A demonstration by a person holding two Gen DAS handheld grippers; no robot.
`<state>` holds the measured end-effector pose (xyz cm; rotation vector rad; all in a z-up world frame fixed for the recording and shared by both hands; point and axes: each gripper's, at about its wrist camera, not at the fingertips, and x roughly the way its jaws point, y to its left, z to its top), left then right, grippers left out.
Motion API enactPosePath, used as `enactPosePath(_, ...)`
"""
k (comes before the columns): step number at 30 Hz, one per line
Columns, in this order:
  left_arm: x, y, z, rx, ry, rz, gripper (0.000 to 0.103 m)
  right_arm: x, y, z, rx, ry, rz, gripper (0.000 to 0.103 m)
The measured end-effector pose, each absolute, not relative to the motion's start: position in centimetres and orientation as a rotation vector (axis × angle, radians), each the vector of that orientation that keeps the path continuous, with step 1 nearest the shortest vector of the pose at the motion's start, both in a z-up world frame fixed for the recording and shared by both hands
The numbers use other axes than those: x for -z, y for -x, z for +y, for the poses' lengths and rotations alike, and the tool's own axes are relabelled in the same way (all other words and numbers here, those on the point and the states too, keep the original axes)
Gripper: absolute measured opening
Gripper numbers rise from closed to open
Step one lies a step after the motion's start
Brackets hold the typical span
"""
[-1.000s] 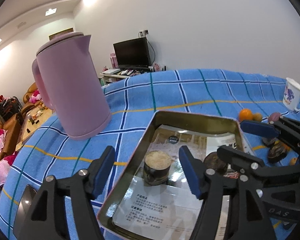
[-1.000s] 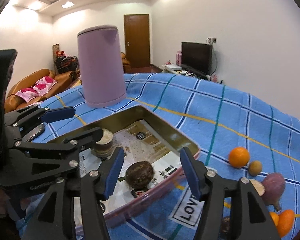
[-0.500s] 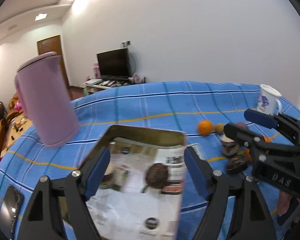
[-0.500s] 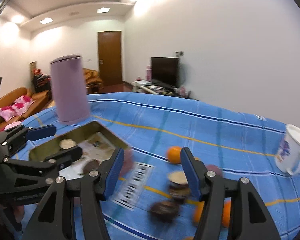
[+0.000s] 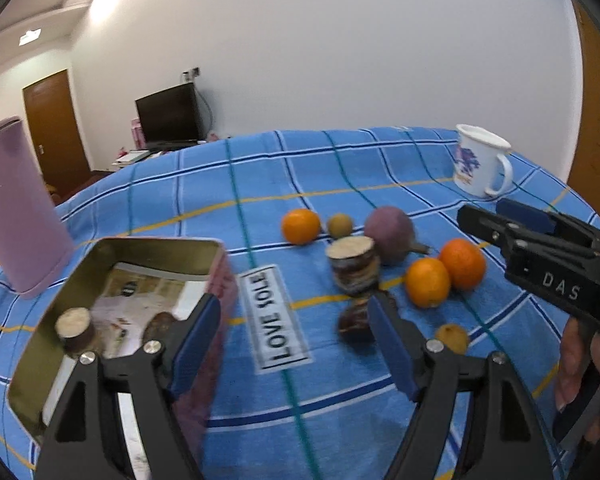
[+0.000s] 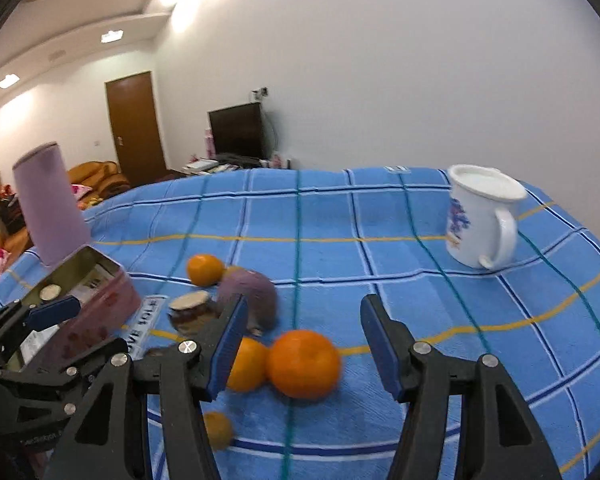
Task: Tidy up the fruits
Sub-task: 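Move both grippers back toward the fruit pile, then grasp the dark brown oval fruit with the left gripper while the right grasps the large orange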
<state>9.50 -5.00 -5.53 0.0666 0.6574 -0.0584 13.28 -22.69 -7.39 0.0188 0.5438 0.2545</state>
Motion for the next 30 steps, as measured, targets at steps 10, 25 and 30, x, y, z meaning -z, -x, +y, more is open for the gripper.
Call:
enactPosePath(10, 6.6, -11.2, -6.5, 0.150, -0.040, 0.748, 0.077, 9.0, -14.5, -24.1, -0.312, -0.064, 0.689, 0.060)
enactPosePath(25, 8.5, -13.4, -7.4, 0.266, 0.021, 0.889, 0.044, 11.0, -16.2, -24.4, -0.397, -0.148, 0.826, 0.051)
enactPosePath(30, 8.3, -13.2, -7.3, 0.268, 0.035, 0.877, 0.043, 10.9, -16.0, -24.4, -0.395, -0.145, 0.817, 0.050)
